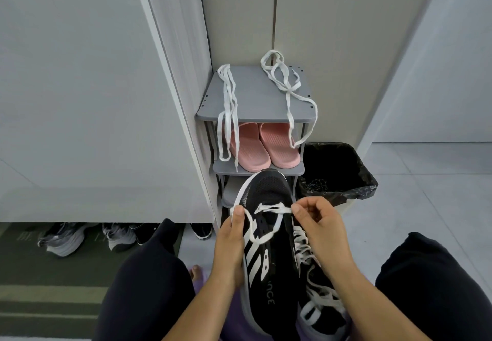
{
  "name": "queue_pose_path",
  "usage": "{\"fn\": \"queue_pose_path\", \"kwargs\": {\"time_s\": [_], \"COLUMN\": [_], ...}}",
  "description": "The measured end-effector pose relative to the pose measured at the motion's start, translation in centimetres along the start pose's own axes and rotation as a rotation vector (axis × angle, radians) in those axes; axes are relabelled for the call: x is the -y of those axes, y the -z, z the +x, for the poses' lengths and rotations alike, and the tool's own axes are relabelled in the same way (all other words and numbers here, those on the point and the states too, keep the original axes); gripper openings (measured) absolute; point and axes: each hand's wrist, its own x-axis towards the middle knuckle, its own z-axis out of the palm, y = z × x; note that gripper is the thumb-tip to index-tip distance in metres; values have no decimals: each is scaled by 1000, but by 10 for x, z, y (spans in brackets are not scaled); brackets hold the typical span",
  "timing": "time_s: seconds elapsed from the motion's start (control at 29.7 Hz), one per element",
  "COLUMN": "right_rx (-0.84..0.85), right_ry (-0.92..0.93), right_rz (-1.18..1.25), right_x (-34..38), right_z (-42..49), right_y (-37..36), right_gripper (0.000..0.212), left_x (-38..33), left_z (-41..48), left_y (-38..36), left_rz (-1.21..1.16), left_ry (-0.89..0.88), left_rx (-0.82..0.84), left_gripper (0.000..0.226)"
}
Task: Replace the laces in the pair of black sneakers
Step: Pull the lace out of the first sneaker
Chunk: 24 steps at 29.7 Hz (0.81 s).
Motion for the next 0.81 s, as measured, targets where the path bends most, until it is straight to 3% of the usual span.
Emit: {"fn": "queue_pose_path", "kwargs": {"time_s": [0.2, 0.3, 0.44, 0.51, 0.61, 0.71, 0.81], "right_rx": [20, 104, 145, 113, 59, 57, 39], "right_ry": [57, 29, 71, 95, 150, 226, 299], "right_rz": [-206, -184, -199, -247, -319, -397, -484], "right_x": [-3, 1, 0, -1, -1, -2, -3], "right_z": [2, 1, -2, 0, 3, 2, 3], "right_y": [-1, -2, -4, -3, -1, 0, -2], "right_gripper": [13, 12, 12, 12, 16, 13, 12], "left_x": [-1, -3, 0, 2, 2, 5, 4], "left_z": [-1, -3, -3, -2, -5, -4, -2], "left_y": [2, 2, 4, 4, 2, 2, 2], "left_rz": [1, 72, 204, 252, 242, 205, 133], "left_ry": [22, -27, -152, -183, -186, -93, -14], "left_rx": [-25, -38, -88, -93, -75, -39, 5], "left_gripper": [52, 48, 81, 87, 75, 72, 54]}}
